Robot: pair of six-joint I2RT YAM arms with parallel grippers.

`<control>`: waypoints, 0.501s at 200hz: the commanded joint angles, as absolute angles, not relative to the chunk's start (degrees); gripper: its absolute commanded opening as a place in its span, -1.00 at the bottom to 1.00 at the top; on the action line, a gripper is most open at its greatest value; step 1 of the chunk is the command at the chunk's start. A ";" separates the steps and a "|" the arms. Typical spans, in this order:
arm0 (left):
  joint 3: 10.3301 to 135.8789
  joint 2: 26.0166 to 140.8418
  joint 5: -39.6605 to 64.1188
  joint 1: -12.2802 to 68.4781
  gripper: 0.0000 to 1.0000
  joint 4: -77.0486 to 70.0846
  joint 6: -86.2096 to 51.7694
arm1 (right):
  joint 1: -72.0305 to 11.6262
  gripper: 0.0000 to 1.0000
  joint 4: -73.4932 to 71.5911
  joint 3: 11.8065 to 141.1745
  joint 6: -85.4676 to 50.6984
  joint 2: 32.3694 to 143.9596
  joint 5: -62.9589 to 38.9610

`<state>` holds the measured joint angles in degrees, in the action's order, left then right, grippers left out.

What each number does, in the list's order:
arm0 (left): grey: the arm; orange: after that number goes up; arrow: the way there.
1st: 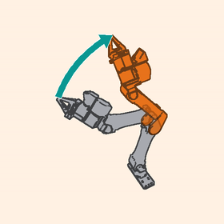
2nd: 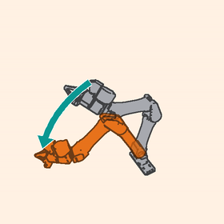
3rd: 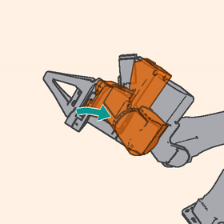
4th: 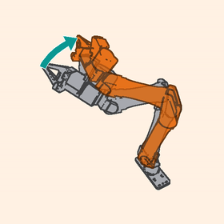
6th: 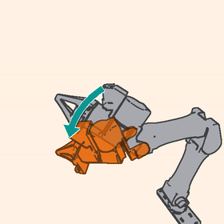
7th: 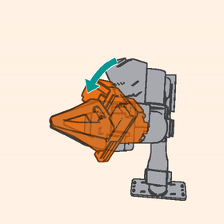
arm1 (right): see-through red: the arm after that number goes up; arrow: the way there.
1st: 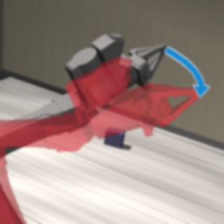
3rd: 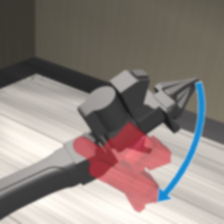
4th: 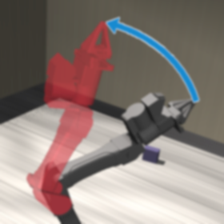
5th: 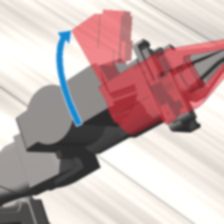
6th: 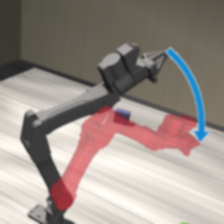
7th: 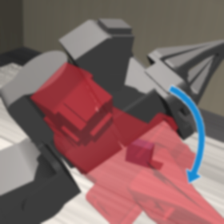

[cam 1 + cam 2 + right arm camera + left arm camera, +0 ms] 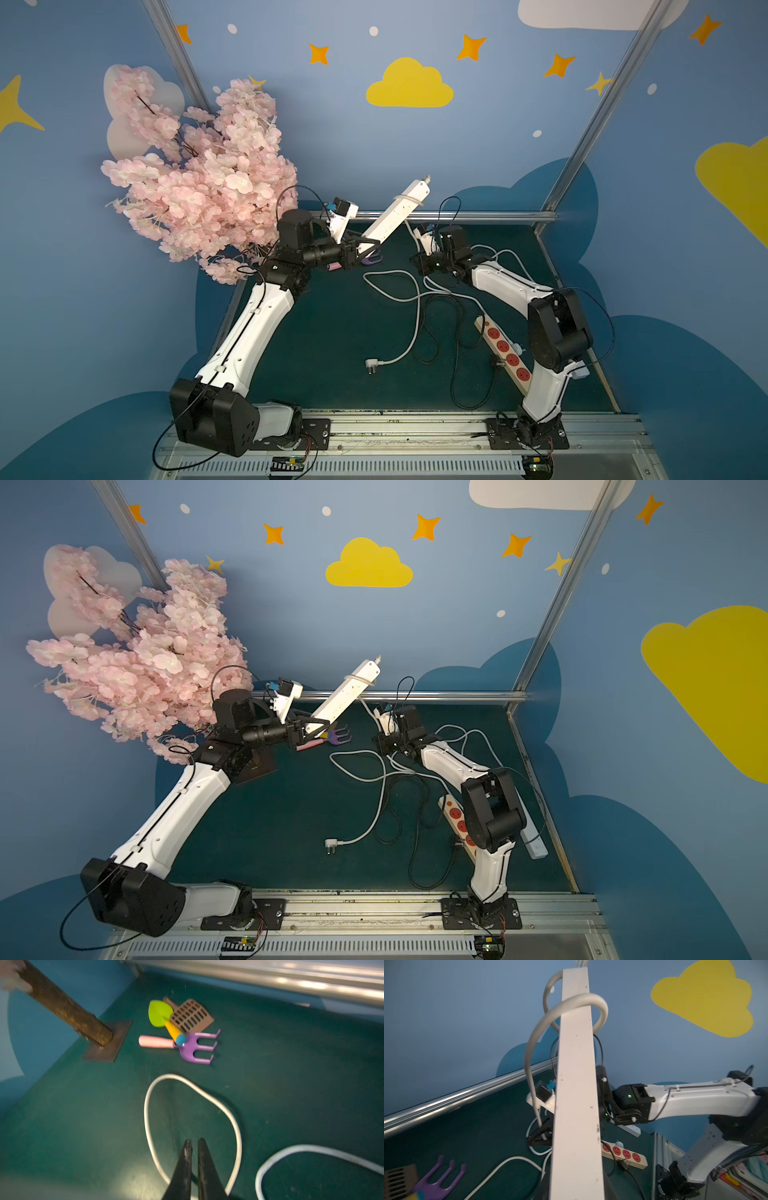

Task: Wrap the cord around the power strip
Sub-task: Wrap the power cord around the power strip.

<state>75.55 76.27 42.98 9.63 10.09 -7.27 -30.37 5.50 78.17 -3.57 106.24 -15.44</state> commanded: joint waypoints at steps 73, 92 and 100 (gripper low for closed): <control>80.95 83.12 16.33 11.98 -0.95 32.85 13.15 | -47.09 -1.00 37.28 87.70 31.82 92.83 27.49; 79.67 83.14 15.14 14.06 -0.95 35.86 14.48 | -47.21 -1.00 37.99 91.88 35.44 91.59 28.80; 79.30 83.31 14.90 14.79 -0.95 37.47 15.09 | -47.29 -1.00 37.90 93.43 36.50 90.88 28.53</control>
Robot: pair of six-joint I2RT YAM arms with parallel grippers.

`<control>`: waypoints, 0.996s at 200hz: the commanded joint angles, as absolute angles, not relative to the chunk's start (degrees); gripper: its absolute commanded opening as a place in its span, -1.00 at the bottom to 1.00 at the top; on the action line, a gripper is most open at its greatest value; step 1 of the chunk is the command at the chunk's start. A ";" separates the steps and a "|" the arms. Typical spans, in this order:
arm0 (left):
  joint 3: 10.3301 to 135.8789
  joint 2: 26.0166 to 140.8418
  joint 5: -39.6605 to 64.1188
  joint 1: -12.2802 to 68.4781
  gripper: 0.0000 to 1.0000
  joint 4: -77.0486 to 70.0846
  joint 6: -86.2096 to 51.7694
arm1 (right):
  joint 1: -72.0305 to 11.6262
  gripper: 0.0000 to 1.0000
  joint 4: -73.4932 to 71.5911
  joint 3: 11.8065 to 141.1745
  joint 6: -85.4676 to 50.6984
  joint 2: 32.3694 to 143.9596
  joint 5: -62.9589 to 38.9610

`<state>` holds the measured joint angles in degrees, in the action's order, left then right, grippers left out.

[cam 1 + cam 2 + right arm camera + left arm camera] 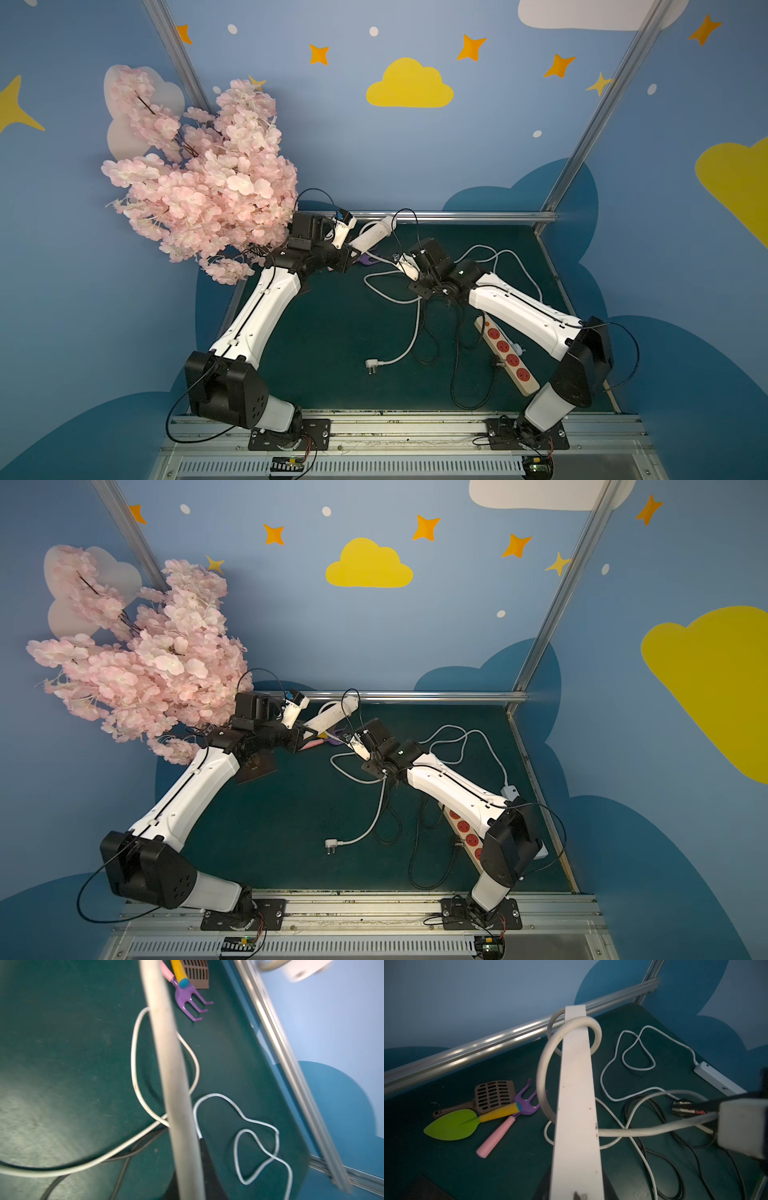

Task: Wrap the cord around the power strip
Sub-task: Wrap the power cord around the power strip.

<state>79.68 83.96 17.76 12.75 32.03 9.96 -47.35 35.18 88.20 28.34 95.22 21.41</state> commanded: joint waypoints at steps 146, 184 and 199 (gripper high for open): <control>82.88 83.07 54.83 26.02 -0.95 61.00 29.29 | -30.26 -1.00 43.14 118.70 49.52 102.69 5.20; 81.74 79.98 63.86 24.53 -0.95 53.12 27.17 | -21.71 -0.63 49.12 121.98 39.15 105.67 -19.70; 79.63 78.43 67.06 23.16 -0.95 44.86 21.94 | -19.21 -0.46 47.26 119.66 34.83 105.62 -26.43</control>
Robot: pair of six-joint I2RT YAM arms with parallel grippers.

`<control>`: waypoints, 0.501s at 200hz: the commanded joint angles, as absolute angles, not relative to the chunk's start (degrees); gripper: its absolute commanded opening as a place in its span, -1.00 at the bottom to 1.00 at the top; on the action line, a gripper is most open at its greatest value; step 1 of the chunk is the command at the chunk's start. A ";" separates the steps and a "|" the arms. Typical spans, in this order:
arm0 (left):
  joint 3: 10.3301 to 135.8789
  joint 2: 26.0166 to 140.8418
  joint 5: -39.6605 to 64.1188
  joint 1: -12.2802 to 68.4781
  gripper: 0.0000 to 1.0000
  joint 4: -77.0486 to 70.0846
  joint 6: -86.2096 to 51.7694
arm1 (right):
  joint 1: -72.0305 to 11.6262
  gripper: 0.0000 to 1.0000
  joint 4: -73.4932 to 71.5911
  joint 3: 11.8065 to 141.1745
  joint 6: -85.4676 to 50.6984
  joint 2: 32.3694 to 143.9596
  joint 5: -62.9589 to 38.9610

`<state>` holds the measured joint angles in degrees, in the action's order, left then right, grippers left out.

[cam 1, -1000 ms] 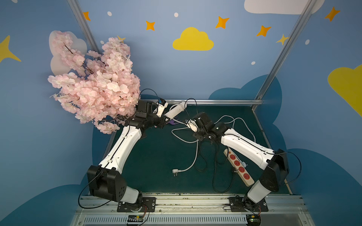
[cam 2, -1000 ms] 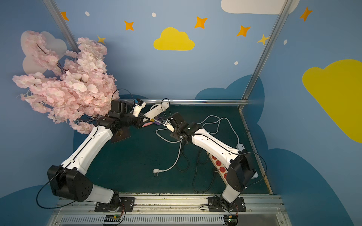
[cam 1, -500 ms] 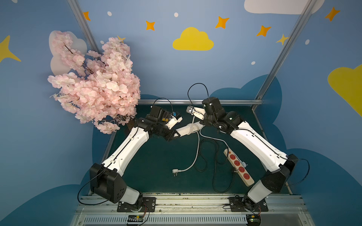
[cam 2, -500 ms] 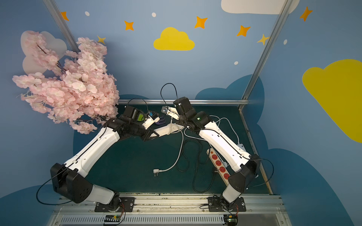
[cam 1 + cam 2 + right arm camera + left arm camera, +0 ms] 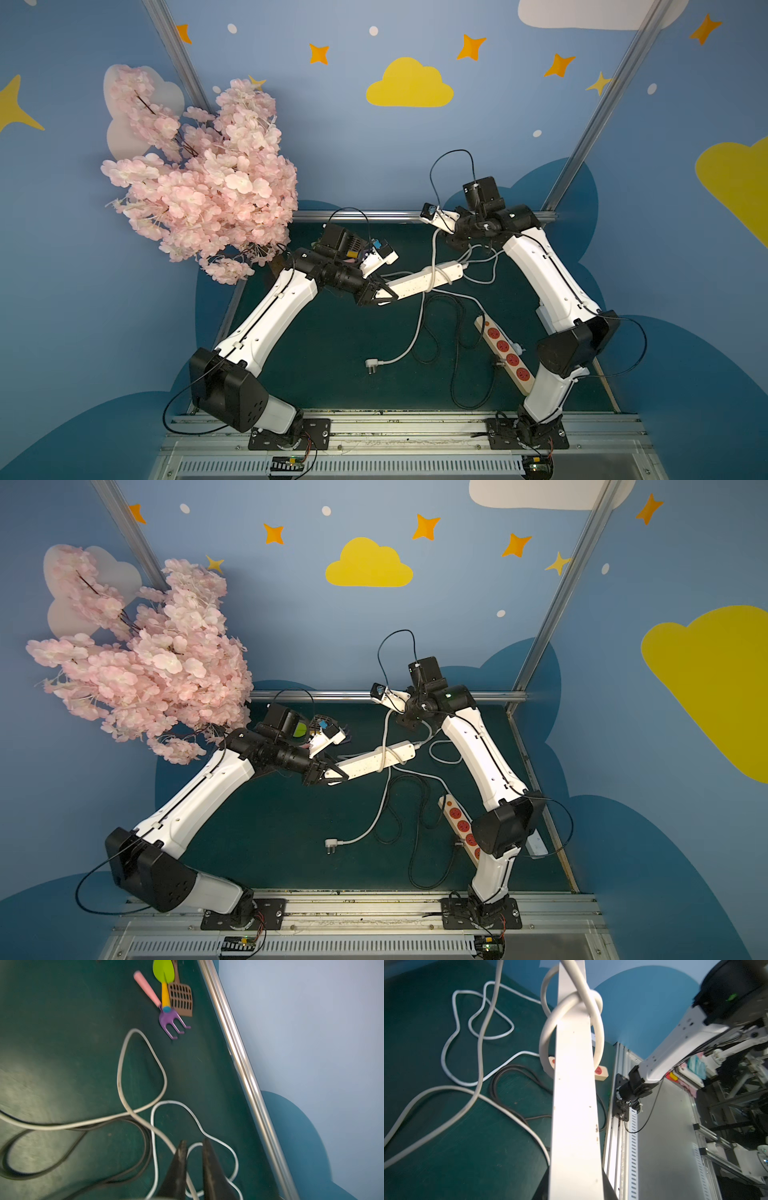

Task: Wrap the cord around the power strip
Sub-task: Wrap the power cord around the power strip.

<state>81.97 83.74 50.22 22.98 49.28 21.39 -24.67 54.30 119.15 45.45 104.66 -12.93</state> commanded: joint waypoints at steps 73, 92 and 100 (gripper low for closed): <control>68.64 72.82 69.65 19.85 -0.95 0.44 -9.22 | -15.24 -0.06 10.06 95.53 4.09 104.55 -25.91; 68.73 72.50 67.02 19.84 -0.95 -2.35 -11.24 | -15.26 0.00 2.44 92.96 -4.61 106.11 -26.75; 68.88 72.50 66.00 19.69 -0.95 -3.02 -11.74 | -15.37 0.02 -0.67 91.98 -7.61 107.03 -27.76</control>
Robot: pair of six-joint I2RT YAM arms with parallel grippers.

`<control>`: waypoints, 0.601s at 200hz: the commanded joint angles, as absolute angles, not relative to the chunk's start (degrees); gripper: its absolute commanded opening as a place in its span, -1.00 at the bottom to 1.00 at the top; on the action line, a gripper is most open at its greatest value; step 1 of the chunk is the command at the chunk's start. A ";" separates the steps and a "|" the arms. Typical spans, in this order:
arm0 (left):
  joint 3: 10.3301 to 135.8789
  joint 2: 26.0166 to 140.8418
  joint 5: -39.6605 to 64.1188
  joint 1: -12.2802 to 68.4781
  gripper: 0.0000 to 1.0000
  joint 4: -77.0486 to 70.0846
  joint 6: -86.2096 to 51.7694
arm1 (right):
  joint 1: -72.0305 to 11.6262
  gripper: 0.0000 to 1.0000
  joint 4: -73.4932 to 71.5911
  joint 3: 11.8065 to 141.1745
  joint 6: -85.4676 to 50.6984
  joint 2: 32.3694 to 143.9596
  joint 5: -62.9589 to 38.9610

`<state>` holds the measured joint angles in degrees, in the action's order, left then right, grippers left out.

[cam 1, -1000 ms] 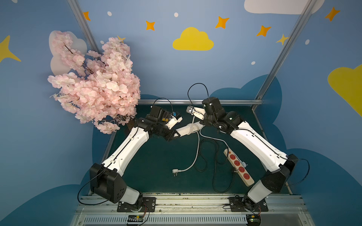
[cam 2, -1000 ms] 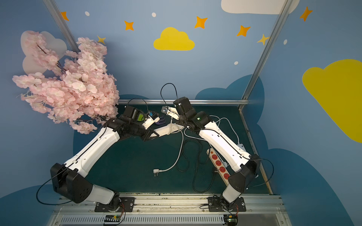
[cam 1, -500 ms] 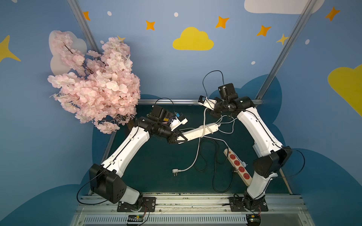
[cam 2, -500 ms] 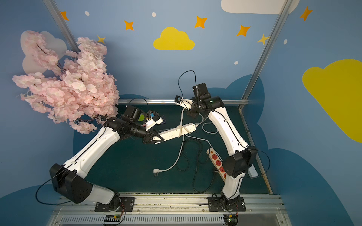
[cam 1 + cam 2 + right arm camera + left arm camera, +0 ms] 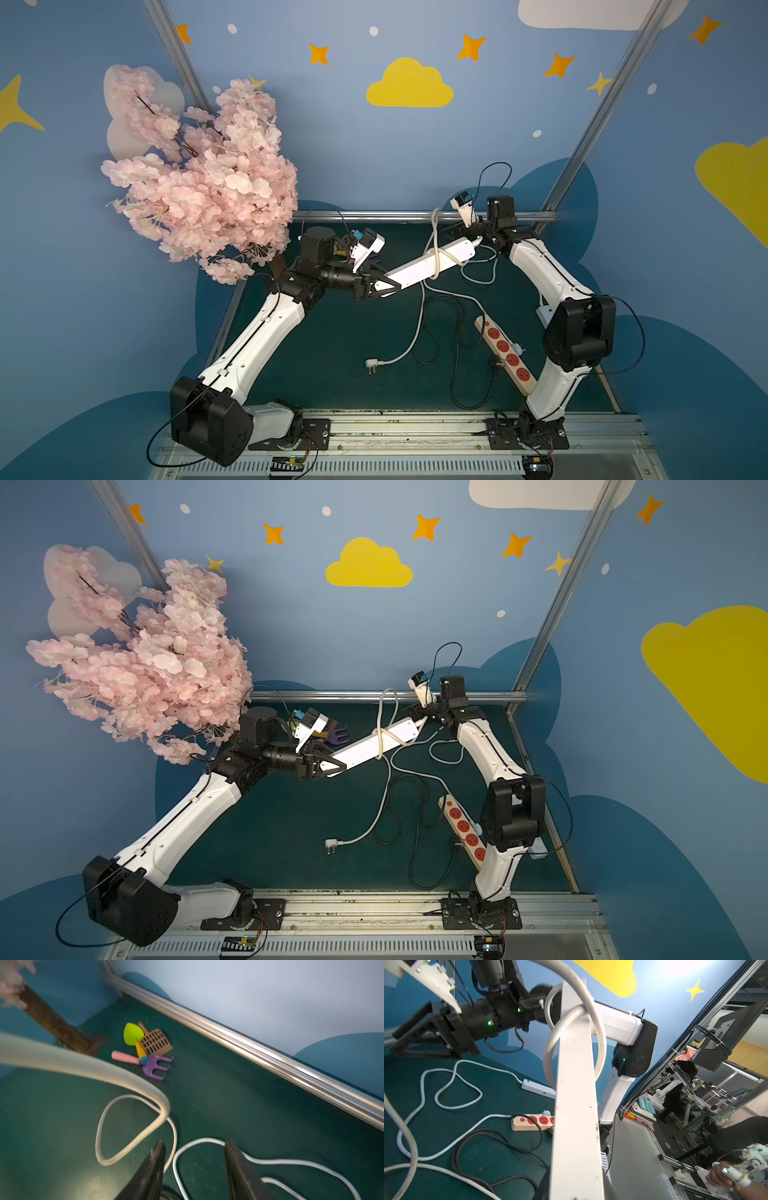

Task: Wrap the cord around the power strip
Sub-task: Wrap the power cord around the power strip.

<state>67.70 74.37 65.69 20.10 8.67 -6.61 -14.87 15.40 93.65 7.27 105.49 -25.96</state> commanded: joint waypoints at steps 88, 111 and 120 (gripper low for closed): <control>70.79 72.88 55.99 19.24 -0.95 -2.40 -13.70 | -19.28 0.39 -29.17 64.33 -30.83 98.79 -25.19; 71.10 73.17 55.18 19.59 -0.95 -2.04 -13.89 | -22.61 0.60 -29.58 63.21 -30.58 98.67 -22.79; 71.21 73.22 54.73 19.75 -0.95 -1.93 -14.05 | -23.16 0.61 -29.76 64.40 -31.12 100.18 -21.31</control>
<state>68.40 74.22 55.48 19.42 0.86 -14.09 -20.73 -22.96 62.74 -28.38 101.14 -23.92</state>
